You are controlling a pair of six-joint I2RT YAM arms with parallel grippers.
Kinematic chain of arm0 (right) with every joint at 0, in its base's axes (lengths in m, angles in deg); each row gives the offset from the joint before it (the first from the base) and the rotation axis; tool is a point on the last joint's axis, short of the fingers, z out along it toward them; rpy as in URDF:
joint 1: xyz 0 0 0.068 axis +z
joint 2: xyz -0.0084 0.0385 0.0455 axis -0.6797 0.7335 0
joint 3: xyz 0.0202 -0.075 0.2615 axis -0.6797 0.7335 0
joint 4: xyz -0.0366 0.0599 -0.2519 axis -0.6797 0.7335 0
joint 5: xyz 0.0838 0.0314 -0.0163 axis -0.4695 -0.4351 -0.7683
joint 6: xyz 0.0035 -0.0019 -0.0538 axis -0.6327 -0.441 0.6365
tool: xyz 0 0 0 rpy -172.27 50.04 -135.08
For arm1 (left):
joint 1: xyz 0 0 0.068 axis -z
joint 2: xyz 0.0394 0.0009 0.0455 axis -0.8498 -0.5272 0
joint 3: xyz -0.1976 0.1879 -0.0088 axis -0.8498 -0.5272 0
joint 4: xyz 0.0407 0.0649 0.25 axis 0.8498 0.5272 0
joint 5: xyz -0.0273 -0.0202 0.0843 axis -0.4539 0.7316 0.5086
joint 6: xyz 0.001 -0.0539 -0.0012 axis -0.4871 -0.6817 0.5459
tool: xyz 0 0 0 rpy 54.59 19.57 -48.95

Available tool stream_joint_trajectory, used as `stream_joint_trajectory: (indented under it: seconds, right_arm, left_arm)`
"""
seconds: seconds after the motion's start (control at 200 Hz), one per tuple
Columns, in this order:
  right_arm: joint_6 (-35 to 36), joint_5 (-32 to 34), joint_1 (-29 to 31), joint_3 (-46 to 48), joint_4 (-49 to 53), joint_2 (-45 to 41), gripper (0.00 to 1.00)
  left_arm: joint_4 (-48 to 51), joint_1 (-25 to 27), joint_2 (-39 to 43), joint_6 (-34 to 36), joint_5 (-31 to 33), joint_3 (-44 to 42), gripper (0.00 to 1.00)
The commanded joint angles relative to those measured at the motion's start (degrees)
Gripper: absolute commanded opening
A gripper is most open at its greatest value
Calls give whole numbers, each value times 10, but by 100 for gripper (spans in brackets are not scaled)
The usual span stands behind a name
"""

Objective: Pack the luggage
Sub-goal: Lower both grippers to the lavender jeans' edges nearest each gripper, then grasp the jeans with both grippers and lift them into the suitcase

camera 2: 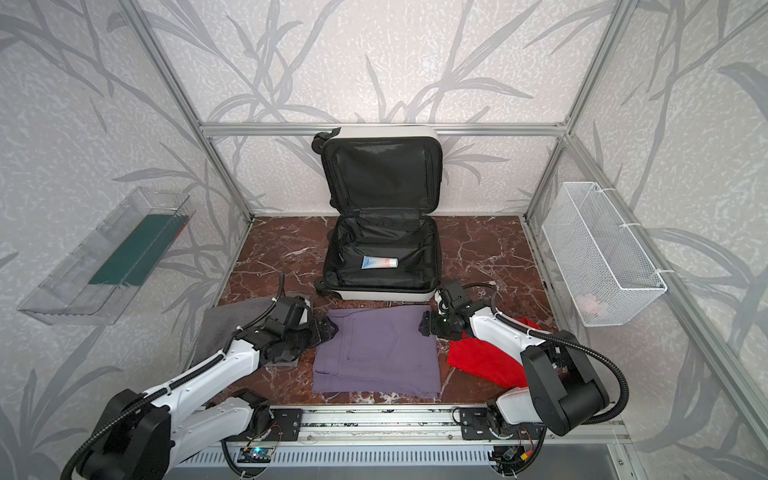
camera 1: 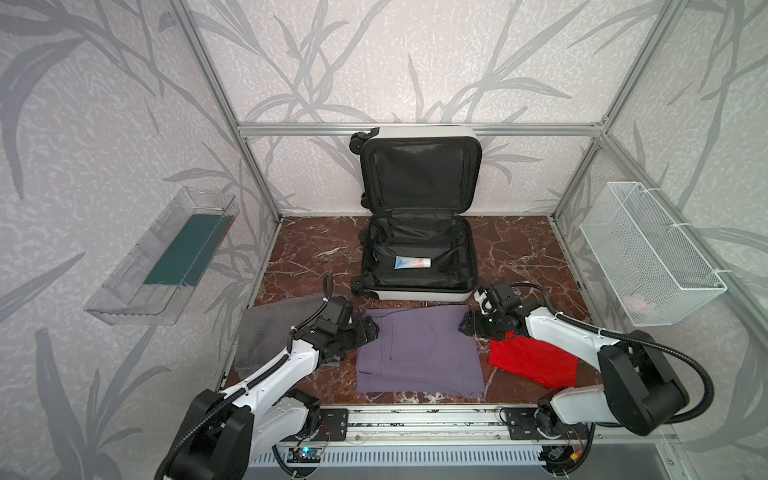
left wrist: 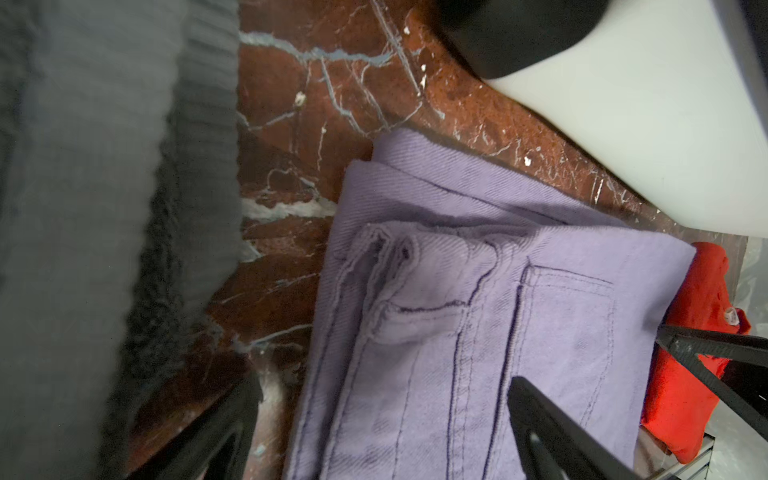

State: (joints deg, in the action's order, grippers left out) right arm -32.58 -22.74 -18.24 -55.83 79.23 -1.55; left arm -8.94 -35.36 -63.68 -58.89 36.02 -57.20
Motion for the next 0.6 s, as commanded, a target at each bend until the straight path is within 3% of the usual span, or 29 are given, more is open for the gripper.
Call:
stream_joint_trajectory:
  seconds: [0.0,0.19,0.31,0.44,0.595]
  right_arm:
    - [1,-8,0,11,-24,14,72]
    - [-2,-27,0,15,-46,34,68]
    - [-5,-39,0,18,-58,41,58]
    - [-8,-47,-1,24,-68,37,40]
    - [-9,-59,0,35,-76,25,7]
  left_arm:
    - [-27,2,-14,-9,-13,-11,95]
    - [-73,4,-46,-17,-41,-21,94]
    - [-90,10,-54,-19,-44,-22,91]
    - [-116,16,-59,-23,-51,-31,78]
    - [-169,19,-61,-44,-69,-55,53]
